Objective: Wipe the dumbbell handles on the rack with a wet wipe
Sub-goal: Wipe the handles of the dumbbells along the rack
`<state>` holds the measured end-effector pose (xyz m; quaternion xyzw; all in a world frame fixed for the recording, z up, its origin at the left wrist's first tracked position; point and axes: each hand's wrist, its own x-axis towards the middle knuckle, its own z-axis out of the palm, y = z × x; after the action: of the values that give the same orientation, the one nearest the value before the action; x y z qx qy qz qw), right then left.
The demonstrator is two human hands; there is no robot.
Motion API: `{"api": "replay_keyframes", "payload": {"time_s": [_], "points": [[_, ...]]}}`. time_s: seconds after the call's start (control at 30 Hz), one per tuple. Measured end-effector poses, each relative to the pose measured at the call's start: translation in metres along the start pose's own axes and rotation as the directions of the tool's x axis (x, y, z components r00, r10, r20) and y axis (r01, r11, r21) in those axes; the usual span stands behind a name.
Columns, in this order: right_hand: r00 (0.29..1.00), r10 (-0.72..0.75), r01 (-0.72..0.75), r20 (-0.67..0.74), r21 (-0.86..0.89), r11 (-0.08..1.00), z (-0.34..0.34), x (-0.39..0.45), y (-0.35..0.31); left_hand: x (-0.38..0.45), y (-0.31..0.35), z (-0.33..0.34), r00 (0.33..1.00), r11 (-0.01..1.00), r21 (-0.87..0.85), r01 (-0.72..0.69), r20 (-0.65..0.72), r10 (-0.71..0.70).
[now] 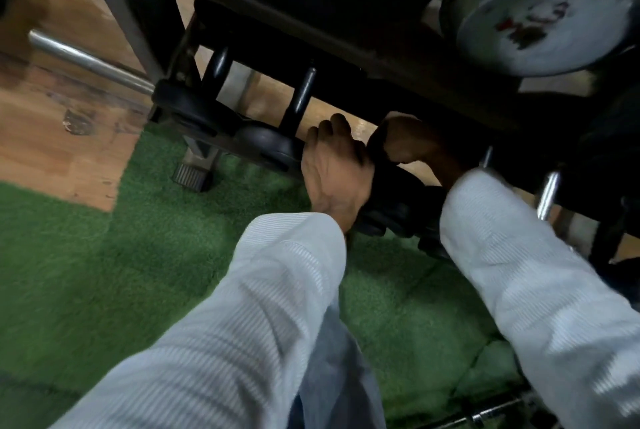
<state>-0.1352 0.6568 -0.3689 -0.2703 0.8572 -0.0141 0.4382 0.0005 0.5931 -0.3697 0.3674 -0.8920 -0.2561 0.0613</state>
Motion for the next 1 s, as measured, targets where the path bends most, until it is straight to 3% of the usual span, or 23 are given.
{"api": "replay_keyframes", "payload": {"time_s": [0.07, 0.13, 0.2, 0.27, 0.33, 0.43, 0.6, 0.73, 0.8, 0.87, 0.9, 1.0], "points": [[0.996, 0.012, -0.012, -0.086, 0.009, 1.0, -0.001, -0.001, 0.003, 0.012, -0.022, -0.017, 0.996, 0.993, 0.082, -0.088, 0.001, 0.088], [0.985, -0.066, 0.095, -0.16, 0.186, 0.978, 0.0, 0.001, -0.008, 0.031, -0.046, -0.031, 0.997, 0.986, 0.153, -0.061, -0.035, 0.067], [0.945, -0.14, 0.25, -0.295, 0.378, 0.891, 0.006, 0.008, -0.031, 0.05, -0.065, -0.04, 0.993, 0.994, 0.089, 0.059, -0.11, -0.049], [0.898, -0.179, 0.364, -0.403, 0.45, 0.815, 0.018, 0.02, -0.06, 0.064, -0.083, -0.045, 0.965, 0.977, -0.045, 0.208, -0.15, -0.213], [0.901, -0.215, 0.376, -0.378, 0.431, 0.82, 0.03, 0.03, -0.091, 0.07, -0.095, -0.048, 0.921, 0.936, -0.118, 0.333, -0.171, -0.349], [0.952, -0.162, 0.242, -0.26, 0.313, 0.918, 0.043, 0.039, -0.11, 0.064, -0.098, -0.044, 0.914, 0.933, -0.043, 0.356, -0.192, -0.358], [0.913, -0.164, 0.277, -0.372, 0.272, 0.922, 0.045, 0.038, -0.119, 0.069, -0.091, -0.043, 0.907, 0.91, 0.051, 0.411, -0.116, -0.404], [0.758, -0.249, 0.349, -0.602, 0.053, 0.936, 0.038, 0.042, -0.124, 0.074, -0.082, -0.036, 0.806, 0.821, -0.032, 0.57, -0.168, -0.567], [0.659, -0.2, 0.374, -0.725, 0.085, 0.924, 0.029, 0.042, -0.12, 0.076, -0.079, -0.031, 0.809, 0.831, -0.001, 0.557, -0.225, -0.543], [0.499, -0.153, 0.439, -0.853, 0.096, 0.893, 0.024, 0.042, -0.115, 0.077, -0.078, -0.031, 0.836, 0.851, 0.047, 0.524, -0.22, -0.503], [0.472, -0.142, 0.489, -0.87, 0.124, 0.864, 0.024, 0.042, -0.114, 0.079, -0.077, -0.031, 0.844, 0.857, 0.054, 0.512, -0.216, -0.49], [0.608, 0.017, 0.47, -0.794, 0.377, 0.798, 0.033, 0.044, -0.116, 0.081, -0.073, -0.033, 0.839, 0.857, 0.023, 0.515, -0.219, -0.499]]}}
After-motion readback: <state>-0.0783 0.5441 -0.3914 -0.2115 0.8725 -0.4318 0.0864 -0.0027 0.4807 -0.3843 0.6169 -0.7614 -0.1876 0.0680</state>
